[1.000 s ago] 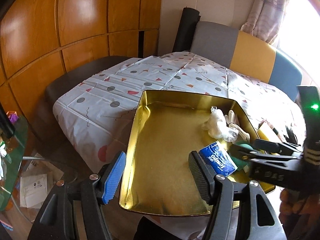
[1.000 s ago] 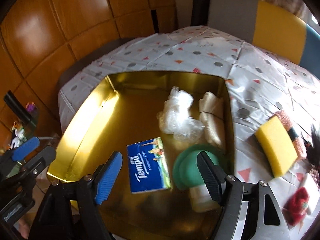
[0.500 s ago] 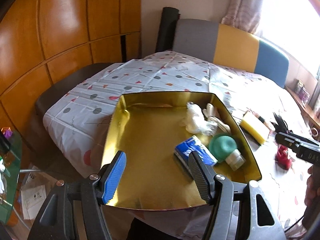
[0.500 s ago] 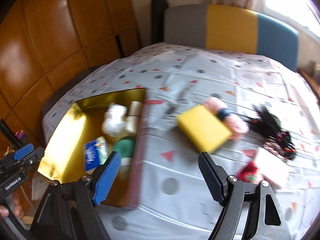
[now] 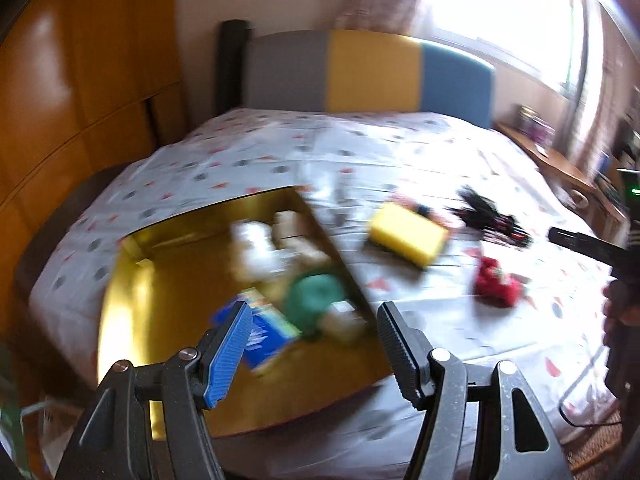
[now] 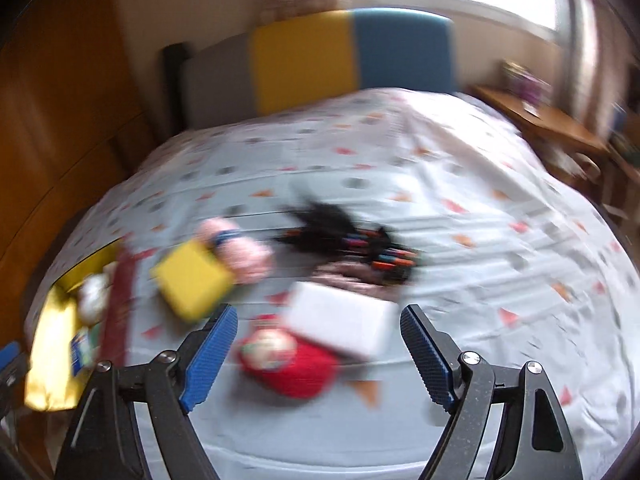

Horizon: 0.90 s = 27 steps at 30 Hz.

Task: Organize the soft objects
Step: 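Grasp the red Christmas sock with the left gripper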

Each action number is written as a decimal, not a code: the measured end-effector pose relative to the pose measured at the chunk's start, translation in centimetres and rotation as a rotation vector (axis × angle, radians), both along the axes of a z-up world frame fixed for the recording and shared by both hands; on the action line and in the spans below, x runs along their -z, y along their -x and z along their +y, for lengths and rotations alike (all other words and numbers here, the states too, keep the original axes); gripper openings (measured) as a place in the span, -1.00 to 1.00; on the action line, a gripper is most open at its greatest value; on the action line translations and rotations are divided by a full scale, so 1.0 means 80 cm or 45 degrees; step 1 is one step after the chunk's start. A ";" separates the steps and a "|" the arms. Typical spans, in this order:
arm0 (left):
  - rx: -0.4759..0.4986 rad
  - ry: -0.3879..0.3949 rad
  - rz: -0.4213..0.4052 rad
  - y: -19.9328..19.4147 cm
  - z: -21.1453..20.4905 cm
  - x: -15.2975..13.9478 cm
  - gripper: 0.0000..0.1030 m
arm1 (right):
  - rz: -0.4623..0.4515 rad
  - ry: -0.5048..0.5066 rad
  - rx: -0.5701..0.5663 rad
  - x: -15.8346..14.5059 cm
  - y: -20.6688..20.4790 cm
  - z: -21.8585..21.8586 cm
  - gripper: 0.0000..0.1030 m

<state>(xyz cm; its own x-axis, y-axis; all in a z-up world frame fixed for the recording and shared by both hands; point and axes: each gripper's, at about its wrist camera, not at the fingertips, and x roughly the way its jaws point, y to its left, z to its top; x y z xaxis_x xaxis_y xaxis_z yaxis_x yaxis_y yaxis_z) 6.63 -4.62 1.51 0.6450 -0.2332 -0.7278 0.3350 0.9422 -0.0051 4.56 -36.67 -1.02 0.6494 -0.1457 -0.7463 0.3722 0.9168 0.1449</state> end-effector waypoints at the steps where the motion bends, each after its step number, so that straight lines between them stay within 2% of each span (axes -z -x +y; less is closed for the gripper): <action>1: 0.043 0.003 0.017 -0.001 -0.015 0.001 0.26 | 0.002 -0.021 0.060 0.007 0.007 -0.020 0.64; 4: 0.180 0.027 0.116 -0.007 -0.066 0.012 0.29 | 0.011 -0.118 0.235 0.030 0.030 -0.067 0.64; 6: 0.235 0.009 0.152 -0.010 -0.096 0.021 0.29 | 0.030 -0.177 0.336 0.036 0.035 -0.089 0.64; 9: 0.337 -0.032 0.198 -0.015 -0.149 0.043 0.29 | -0.015 -0.219 0.387 0.033 0.046 -0.106 0.64; 12: 0.404 -0.007 0.292 -0.023 -0.186 0.063 0.29 | -0.038 -0.283 0.387 0.033 0.048 -0.111 0.66; 17: 0.416 0.036 0.375 -0.043 -0.240 0.091 0.33 | -0.045 -0.278 0.375 0.029 0.046 -0.103 0.67; 19: 0.412 0.038 0.366 -0.049 -0.256 0.099 0.43 | -0.048 -0.297 0.376 0.030 0.044 -0.104 0.67; 24: 0.370 0.038 0.378 -0.070 -0.283 0.124 0.44 | -0.061 -0.299 0.382 0.028 0.044 -0.105 0.67; 26: 0.373 0.064 0.405 -0.078 -0.291 0.134 0.41 | -0.066 -0.288 0.381 0.026 0.043 -0.104 0.67; 27: 0.374 0.074 0.427 -0.080 -0.293 0.138 0.25 | -0.066 -0.286 0.376 0.026 0.042 -0.104 0.67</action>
